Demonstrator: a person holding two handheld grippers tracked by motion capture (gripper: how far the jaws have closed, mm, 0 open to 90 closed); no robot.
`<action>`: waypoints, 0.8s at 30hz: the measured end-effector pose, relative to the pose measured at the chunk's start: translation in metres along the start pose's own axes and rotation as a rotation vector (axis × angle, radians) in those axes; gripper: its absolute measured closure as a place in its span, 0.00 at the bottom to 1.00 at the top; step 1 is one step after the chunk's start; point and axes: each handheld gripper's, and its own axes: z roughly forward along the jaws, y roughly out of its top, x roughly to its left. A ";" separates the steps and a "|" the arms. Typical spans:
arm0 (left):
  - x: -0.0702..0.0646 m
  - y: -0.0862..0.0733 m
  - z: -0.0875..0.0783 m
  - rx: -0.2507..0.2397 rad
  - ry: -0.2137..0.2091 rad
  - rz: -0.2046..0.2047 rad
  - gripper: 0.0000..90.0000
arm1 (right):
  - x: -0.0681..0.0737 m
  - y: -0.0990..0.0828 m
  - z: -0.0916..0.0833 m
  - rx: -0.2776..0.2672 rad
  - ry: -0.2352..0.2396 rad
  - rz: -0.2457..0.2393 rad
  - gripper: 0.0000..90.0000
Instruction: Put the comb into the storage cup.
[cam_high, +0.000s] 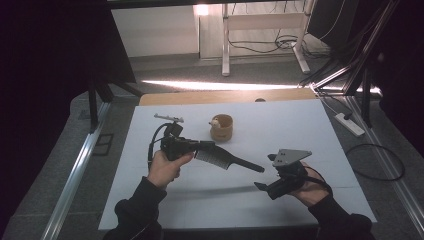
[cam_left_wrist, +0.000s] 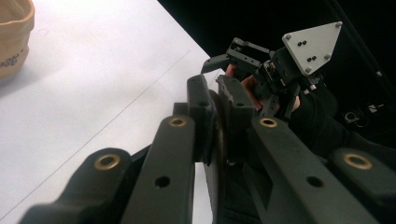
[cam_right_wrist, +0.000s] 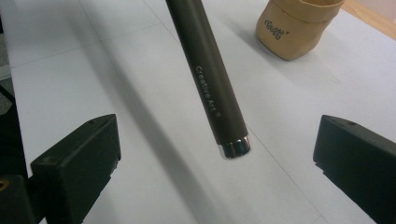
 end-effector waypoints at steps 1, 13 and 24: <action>0.000 0.000 -0.001 0.001 0.005 0.003 0.93 | -0.001 -0.001 0.000 -0.006 0.003 0.005 0.01; -0.001 0.000 -0.009 -0.007 0.047 0.021 0.93 | -0.007 -0.006 -0.003 0.005 -0.005 0.046 0.00; -0.002 0.001 -0.014 -0.013 0.076 0.033 0.93 | -0.012 -0.014 -0.013 0.035 -0.024 0.102 0.00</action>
